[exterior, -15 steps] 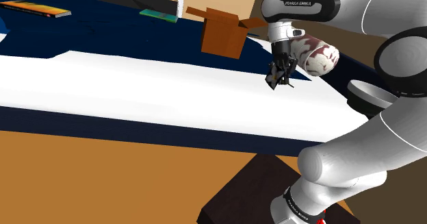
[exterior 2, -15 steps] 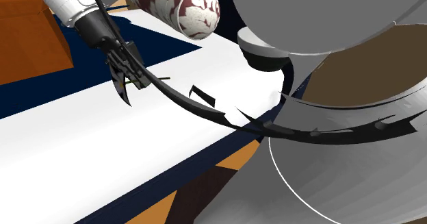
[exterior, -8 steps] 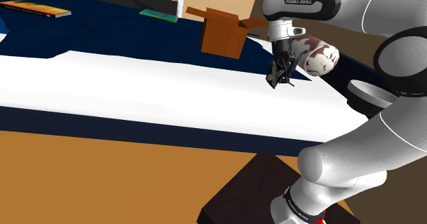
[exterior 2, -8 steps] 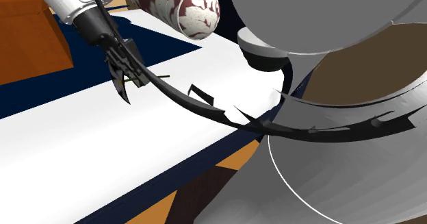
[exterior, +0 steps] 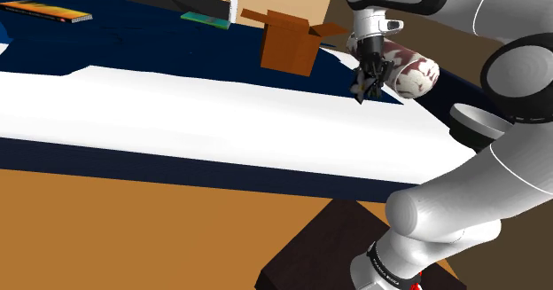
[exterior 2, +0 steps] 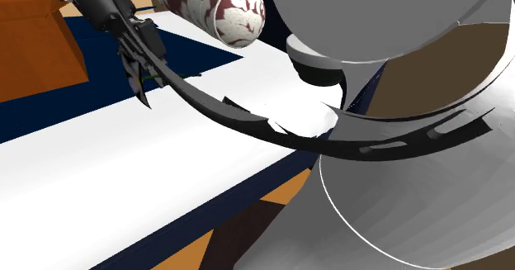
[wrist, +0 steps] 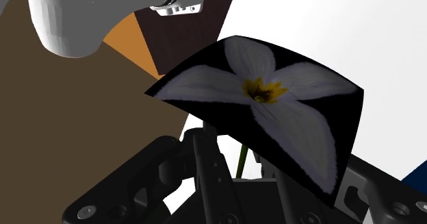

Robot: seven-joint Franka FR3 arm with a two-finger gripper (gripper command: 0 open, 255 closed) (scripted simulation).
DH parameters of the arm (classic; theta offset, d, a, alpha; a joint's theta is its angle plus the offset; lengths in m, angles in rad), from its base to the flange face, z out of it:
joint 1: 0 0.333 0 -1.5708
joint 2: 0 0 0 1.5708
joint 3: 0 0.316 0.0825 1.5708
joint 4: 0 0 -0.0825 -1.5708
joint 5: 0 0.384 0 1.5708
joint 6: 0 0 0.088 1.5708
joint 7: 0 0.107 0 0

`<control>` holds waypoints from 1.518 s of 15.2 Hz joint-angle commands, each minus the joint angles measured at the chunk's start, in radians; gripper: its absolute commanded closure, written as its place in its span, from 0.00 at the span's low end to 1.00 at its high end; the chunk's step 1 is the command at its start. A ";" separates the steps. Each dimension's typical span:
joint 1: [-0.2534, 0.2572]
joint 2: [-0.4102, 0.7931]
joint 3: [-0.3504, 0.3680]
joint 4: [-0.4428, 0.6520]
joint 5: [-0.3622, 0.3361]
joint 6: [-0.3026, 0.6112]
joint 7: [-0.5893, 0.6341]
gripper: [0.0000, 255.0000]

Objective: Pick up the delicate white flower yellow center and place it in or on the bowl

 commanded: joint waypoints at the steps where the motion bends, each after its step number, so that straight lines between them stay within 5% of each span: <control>1: 0.000 0.005 0.001 0.031 -0.003 -0.027 -0.004 1.00; 21: 0.016 0.153 0.030 0.483 -0.073 -0.341 -0.030 1.00; 23: 0.002 0.130 0.016 0.460 -0.084 -0.334 -0.066 1.00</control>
